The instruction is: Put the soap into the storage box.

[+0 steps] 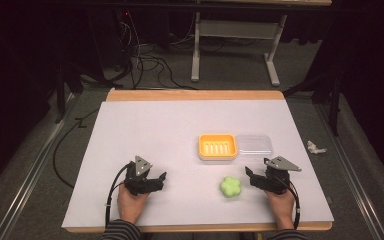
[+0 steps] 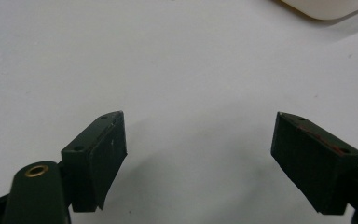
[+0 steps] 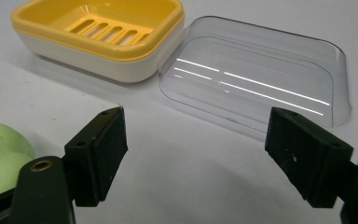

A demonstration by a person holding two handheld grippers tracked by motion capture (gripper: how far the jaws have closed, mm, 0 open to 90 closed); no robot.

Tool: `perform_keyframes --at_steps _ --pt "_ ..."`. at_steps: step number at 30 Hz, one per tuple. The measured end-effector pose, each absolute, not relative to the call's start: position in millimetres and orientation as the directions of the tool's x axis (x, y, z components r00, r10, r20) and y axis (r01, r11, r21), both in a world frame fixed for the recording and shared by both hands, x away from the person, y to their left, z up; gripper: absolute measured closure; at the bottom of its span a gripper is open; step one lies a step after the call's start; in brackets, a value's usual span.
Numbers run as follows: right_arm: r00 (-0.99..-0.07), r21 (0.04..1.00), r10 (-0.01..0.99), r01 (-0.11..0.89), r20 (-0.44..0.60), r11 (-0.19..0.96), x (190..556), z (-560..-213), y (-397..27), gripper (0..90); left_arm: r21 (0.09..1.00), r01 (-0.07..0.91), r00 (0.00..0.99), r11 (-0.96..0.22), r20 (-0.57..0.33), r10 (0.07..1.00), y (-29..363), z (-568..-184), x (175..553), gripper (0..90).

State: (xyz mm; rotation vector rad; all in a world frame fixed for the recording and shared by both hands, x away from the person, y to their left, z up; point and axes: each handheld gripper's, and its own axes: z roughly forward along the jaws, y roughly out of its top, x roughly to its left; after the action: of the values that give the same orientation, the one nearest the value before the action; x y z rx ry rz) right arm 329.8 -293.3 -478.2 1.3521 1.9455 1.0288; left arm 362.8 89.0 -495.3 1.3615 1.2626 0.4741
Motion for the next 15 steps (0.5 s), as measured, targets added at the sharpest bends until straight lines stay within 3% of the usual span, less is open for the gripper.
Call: perform_keyframes --at_steps 15 --pt "-0.327 0.819 0.945 0.537 -0.017 0.200 331.7 -478.4 -293.1 22.3 0.883 0.399 0.334 0.247 -0.391 0.857 89.5 -495.1 363.2 18.4"
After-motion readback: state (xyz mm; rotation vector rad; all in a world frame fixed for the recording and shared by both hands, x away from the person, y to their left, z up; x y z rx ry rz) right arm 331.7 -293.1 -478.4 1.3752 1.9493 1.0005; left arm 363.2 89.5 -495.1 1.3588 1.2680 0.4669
